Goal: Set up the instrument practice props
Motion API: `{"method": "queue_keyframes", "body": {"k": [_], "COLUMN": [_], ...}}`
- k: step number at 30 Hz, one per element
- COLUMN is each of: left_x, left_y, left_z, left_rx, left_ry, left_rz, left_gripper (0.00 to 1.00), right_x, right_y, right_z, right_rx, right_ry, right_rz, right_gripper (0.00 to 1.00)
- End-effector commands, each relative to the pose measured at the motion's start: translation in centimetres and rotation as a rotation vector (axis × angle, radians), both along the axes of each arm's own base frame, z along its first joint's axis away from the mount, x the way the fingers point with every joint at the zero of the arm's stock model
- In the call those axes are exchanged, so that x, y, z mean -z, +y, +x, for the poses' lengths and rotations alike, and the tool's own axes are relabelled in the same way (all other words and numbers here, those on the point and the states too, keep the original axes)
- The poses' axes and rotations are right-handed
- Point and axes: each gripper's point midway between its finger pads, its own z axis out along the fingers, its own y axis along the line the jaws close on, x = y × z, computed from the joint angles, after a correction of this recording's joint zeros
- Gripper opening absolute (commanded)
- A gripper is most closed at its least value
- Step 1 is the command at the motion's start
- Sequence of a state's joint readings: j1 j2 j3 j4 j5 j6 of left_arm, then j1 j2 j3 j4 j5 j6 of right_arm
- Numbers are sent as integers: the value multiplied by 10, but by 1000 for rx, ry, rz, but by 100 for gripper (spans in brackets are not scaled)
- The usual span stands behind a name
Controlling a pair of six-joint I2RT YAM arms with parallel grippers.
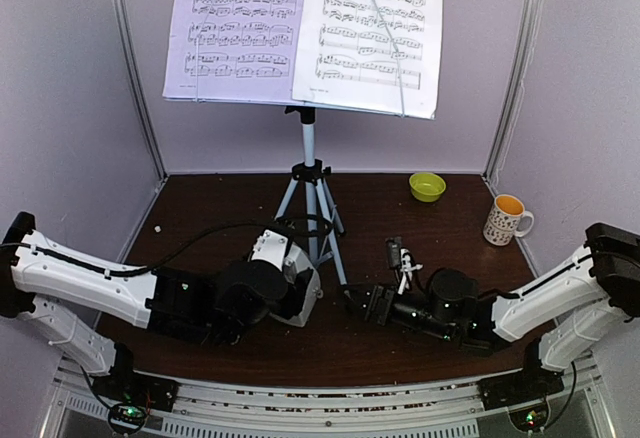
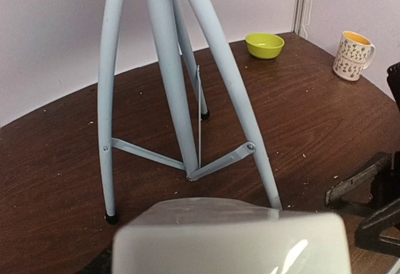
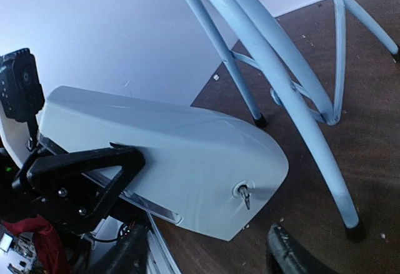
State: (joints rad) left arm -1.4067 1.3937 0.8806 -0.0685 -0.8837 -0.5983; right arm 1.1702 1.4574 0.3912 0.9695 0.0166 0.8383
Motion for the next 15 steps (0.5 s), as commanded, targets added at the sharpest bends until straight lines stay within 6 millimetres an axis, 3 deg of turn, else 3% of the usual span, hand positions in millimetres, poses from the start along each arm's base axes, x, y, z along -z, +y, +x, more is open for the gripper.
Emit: {"method": "queue_keyframes", "body": {"k": [1, 6, 12, 15], "left_x": [-17, -3, 11, 15], "left_y": [-16, -28, -40, -45], "left_z": [5, 9, 16, 17], "left_rx": [3, 28, 41, 66], "left_ry": [17, 76, 122, 139], "left_rz": [-149, -151, -102, -112], "left_gripper": [17, 18, 24, 32], "right_x": [14, 8, -6, -14], "right_y": [-17, -28, -35, -35], "right_z": [-2, 0, 2, 3], "right_rx": [13, 30, 42, 49], "right_ry": [-68, -130, -181, -194], "right_rz": [-138, -241, -277, -281], "right_gripper": [73, 87, 93, 98]}}
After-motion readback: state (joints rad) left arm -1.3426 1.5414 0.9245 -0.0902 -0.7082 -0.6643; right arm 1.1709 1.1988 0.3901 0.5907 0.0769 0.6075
